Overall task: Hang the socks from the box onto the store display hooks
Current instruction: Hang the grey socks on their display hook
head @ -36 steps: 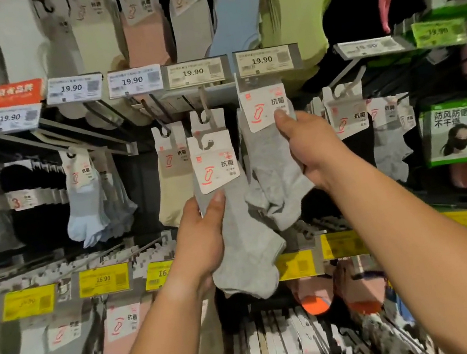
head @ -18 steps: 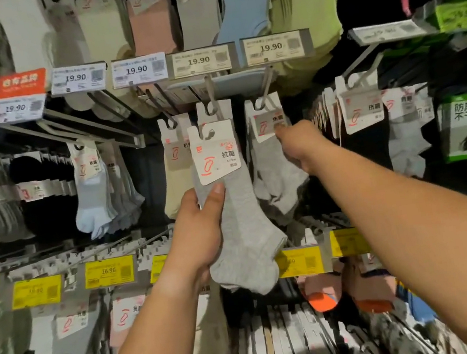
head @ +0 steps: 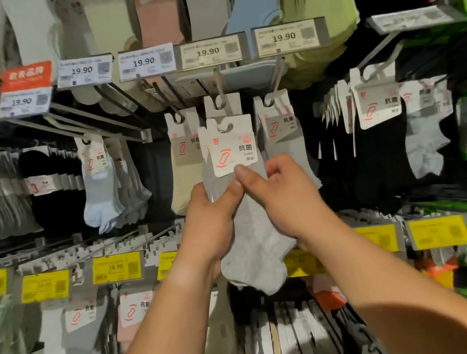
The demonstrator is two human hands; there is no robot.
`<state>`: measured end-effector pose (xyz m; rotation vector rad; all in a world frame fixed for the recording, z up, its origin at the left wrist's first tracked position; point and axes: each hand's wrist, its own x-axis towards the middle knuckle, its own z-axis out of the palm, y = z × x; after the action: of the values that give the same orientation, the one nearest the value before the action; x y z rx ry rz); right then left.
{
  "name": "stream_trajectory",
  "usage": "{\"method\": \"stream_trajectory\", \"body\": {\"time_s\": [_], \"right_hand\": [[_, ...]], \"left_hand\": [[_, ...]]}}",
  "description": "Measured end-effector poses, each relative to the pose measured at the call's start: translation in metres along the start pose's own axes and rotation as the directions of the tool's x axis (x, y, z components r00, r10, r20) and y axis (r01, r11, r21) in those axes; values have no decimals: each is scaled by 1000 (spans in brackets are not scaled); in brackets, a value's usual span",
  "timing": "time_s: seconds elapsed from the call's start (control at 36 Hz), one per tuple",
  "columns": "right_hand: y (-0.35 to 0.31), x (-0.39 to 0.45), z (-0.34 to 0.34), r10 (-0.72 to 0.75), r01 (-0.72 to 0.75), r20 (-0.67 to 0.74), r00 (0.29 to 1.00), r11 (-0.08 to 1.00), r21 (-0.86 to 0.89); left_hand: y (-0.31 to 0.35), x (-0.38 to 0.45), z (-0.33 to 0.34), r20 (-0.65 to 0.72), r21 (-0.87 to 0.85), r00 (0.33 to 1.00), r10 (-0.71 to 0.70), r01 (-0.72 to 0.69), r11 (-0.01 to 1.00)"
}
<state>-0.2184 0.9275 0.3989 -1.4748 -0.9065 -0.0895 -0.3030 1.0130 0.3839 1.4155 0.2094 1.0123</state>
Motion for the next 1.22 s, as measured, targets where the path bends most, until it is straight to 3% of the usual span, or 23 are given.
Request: {"method": "stream_trajectory", "body": {"time_s": [0.11,0.22,0.31,0.42,0.53,0.67,0.83,1.0,1.22], "right_hand": [[8,7,-5,76,-78,19,997,988,136],[14,9,-12,113,-106,-12,994,961,257],[9,9,-11,162,-164,40,986,896,413],[7,10,-10,108,-113,33,994,928,356],[0,21,-35,184,-193,62,981,889,415],[-14,37,-63,46,-53,31,998,944,324],[-33,52,-71,-21,3,61,998,959,282],[-32,73,-76,52,-71,90,995,970,231],[3,127,-56,228,-227,0,974,971,-71]], "left_hand": [[1,6,-1,-56,94,998,-14,20,995],[1,6,2,-59,26,998,-19,20,999],[-2,8,4,-65,52,998,2,1,999],[-3,9,6,-60,78,998,33,-28,997],[-3,12,3,-91,61,996,13,-7,998],[-1,14,-3,-104,43,995,-2,7,999],[0,15,-6,-91,48,996,17,-13,999],[-2,15,-11,-84,40,996,-1,4,999],[-2,15,-14,-82,46,997,-1,5,999]]}}
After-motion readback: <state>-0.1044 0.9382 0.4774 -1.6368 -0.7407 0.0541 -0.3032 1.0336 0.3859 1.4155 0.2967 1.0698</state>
